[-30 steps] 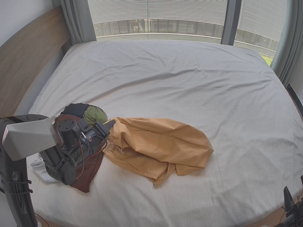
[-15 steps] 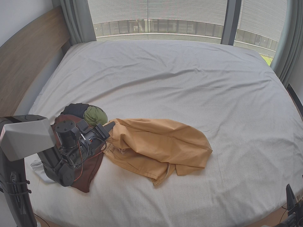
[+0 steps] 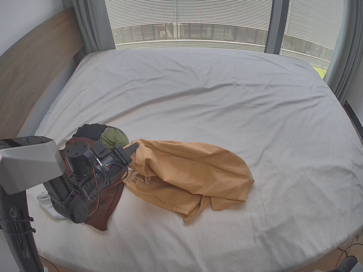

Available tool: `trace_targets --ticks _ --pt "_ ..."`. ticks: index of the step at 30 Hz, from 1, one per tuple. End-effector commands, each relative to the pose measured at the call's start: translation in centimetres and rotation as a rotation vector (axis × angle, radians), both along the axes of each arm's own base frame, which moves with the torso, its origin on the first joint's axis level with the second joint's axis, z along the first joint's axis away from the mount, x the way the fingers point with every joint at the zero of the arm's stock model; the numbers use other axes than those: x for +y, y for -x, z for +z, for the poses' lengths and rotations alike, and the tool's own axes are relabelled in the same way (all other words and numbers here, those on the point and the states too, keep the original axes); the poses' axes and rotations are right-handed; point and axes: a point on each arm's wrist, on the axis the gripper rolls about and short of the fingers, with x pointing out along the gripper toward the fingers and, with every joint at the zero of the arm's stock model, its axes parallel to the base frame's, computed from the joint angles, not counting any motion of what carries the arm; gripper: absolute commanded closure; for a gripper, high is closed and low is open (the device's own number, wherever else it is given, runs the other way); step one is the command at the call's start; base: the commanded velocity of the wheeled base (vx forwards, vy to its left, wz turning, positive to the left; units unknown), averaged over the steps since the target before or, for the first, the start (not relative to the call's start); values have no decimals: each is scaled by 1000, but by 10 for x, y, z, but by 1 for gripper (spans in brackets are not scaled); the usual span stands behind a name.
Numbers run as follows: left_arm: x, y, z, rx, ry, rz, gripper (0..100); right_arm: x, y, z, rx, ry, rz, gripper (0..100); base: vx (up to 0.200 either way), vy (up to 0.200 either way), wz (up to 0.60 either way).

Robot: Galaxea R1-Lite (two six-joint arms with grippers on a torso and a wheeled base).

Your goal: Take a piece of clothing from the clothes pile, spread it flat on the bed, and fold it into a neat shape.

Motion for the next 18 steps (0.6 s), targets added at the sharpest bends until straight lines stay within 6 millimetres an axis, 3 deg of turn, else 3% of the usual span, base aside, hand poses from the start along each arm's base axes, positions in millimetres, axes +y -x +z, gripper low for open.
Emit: trace_targets --ticks 1,2,4,13,18 --pt "-1 1 7 -19 8 -4 100 29 -90 47 203 -83 256 0 0 0 0" --pt "-1 1 7 -19 8 -6 100 35 -106 45 216 -80 258 0 0 0 0" --pt "-1 1 7 -18 9 -6 100 40 -120 44 216 -79 272 0 0 0 0" --pt "-4 3 7 -14 10 -15 100 56 -170 39 248 -54 310 0 0 0 0" --pt "-3 2 7 -16 12 -10 100 59 -196 17 315 -9 277 0 0 0 0"
